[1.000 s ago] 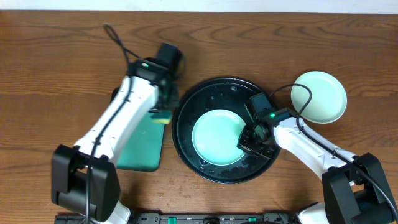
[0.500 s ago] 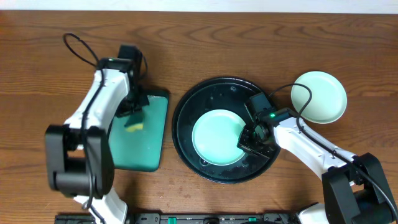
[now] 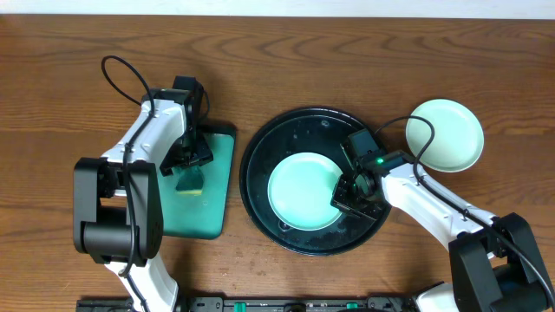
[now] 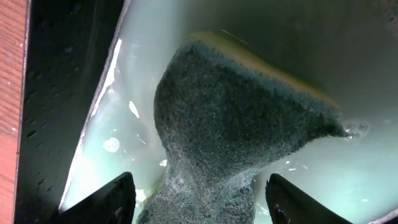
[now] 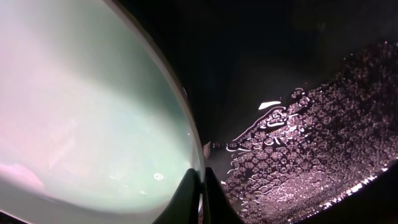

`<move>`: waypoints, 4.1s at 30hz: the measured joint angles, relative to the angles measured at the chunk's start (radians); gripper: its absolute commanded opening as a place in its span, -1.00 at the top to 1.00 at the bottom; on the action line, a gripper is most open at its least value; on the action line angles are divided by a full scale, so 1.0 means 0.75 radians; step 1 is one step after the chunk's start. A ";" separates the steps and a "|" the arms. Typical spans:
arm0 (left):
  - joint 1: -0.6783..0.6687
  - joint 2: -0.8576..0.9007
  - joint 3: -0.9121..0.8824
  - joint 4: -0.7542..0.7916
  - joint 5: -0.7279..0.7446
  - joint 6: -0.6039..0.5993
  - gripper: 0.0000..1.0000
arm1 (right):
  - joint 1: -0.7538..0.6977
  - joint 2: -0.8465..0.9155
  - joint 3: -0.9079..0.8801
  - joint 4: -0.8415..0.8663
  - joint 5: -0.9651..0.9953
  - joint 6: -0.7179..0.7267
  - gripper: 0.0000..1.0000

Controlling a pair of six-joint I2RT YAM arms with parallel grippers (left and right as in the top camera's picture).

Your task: Clean dirty plates on tray and stack at the side

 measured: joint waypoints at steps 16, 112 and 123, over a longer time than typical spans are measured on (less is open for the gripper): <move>-0.312 -0.868 -0.010 -0.084 0.001 0.016 -0.59 | -0.001 0.001 -0.005 0.296 0.030 -0.034 0.07; -0.351 -0.858 -0.011 -0.249 -0.001 -0.006 -0.61 | 0.673 -0.314 0.374 0.130 2.131 -1.596 0.97; -0.351 -0.858 -0.011 -0.251 0.000 -0.006 -0.61 | 0.811 -0.314 0.374 0.296 2.317 -1.902 0.97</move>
